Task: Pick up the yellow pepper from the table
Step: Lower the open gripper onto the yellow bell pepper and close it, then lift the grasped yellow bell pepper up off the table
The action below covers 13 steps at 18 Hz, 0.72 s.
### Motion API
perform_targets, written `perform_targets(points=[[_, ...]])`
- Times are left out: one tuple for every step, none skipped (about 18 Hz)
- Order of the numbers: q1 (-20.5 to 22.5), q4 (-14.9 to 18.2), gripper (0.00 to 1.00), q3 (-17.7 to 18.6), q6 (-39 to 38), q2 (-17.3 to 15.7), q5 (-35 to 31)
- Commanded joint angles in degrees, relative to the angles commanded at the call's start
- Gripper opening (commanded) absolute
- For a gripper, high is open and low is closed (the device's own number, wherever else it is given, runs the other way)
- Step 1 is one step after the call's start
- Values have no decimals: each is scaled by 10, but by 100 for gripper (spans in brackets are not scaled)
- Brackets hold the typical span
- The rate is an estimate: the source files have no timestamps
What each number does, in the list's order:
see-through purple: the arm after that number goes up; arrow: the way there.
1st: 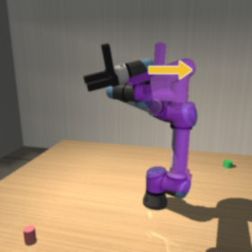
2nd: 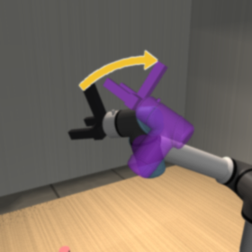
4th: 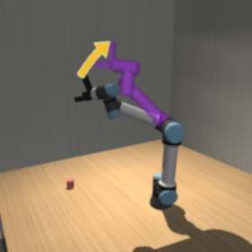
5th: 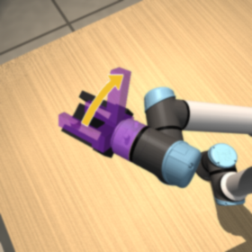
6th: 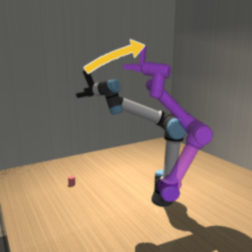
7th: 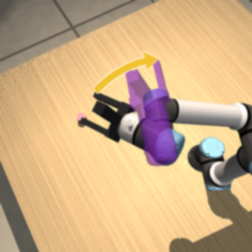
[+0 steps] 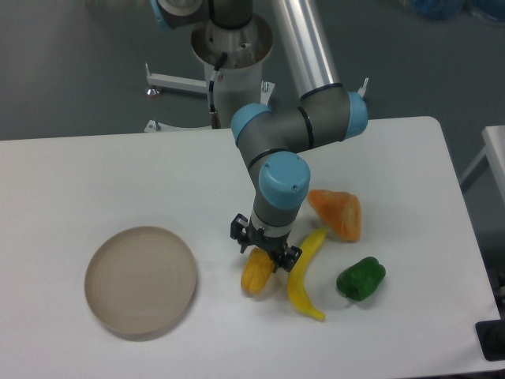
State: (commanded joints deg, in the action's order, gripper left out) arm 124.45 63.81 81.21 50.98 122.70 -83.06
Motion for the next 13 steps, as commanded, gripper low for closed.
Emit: perform_targets(points=[[1, 0, 49, -2, 0, 0, 0], [2, 0, 48, -3, 1, 0, 1], [4, 0, 47, -4, 1, -1, 1], [4, 0, 47, -6, 4, -1, 1], [5, 0, 47, -9, 11, -3, 0], [6, 0, 47, -11, 22, -4, 0], [7, 0, 47, -12, 32, -7, -1], [11, 2, 47, -16, 39, -10, -2], [11, 3, 47, -24, 40, -11, -8], [11, 6, 47, -31, 42, -14, -20], [11, 8, 48, -35, 46, -17, -39], [12, 11, 48, -38, 58, -23, -60], [18, 12, 48, -43, 75, -29, -71]])
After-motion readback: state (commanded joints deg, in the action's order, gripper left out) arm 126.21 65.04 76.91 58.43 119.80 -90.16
